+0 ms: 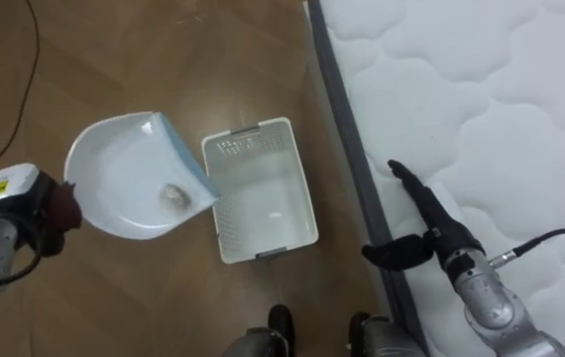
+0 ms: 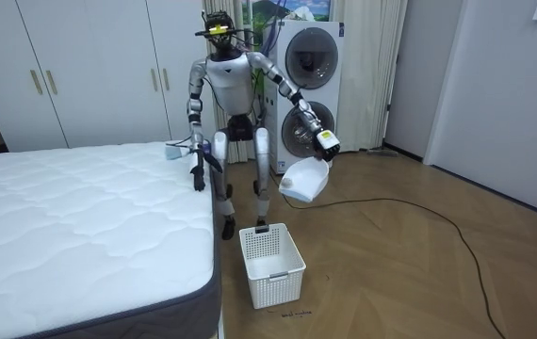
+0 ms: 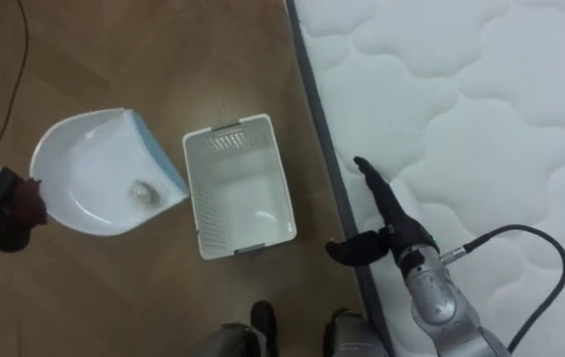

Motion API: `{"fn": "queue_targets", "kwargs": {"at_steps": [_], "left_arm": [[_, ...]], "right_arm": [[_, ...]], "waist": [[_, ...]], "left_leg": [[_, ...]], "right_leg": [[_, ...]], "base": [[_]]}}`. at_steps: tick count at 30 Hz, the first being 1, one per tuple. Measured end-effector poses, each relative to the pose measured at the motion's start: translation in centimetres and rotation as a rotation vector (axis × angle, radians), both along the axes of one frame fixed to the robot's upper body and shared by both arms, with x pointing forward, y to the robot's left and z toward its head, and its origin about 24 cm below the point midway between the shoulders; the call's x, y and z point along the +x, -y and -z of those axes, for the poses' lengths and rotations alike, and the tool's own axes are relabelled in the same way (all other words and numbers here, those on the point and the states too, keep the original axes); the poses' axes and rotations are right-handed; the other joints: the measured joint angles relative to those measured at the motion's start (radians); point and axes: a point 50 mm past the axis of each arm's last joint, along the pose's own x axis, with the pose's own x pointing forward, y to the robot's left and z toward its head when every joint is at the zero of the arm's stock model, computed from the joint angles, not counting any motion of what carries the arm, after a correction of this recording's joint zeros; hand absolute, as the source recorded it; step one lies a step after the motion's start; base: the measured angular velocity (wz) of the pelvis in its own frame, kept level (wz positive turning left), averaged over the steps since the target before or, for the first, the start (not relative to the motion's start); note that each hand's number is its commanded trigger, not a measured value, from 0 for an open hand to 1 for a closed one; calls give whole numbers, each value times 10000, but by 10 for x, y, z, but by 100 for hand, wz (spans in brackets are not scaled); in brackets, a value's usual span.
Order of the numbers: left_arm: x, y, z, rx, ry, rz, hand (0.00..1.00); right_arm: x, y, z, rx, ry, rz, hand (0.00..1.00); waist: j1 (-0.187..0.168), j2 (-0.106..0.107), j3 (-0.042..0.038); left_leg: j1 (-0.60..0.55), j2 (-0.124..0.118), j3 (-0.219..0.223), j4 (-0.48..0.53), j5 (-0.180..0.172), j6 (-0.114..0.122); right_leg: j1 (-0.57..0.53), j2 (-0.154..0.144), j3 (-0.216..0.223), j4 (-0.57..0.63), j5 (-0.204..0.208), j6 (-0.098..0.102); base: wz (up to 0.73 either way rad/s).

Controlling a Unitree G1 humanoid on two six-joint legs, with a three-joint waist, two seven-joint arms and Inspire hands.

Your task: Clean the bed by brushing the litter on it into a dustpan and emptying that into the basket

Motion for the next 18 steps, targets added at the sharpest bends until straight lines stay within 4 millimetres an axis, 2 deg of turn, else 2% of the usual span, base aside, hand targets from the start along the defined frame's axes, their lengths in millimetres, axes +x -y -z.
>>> {"fn": "queue_targets", "kwargs": {"at_steps": [7,18], "left_arm": [[-4,-7,3,148,-629,-506,100],[-5,-13,-2,932,-1455,-130,100]], "right_arm": [[0,-3,0,-114,36,71,0],[-2,-9,-1,-83,92,25,0]], "waist": [[-20,126,37],[-188,134,41]], "left_leg": [[-4,-10,-9,-51,7,4],[-51,-3,164,-164,12,19]], "right_leg": [[-1,-12,-24,-16,-10,1],[-59,-123,-190,-34,-87,1]], "base": [[0],[1]]}}
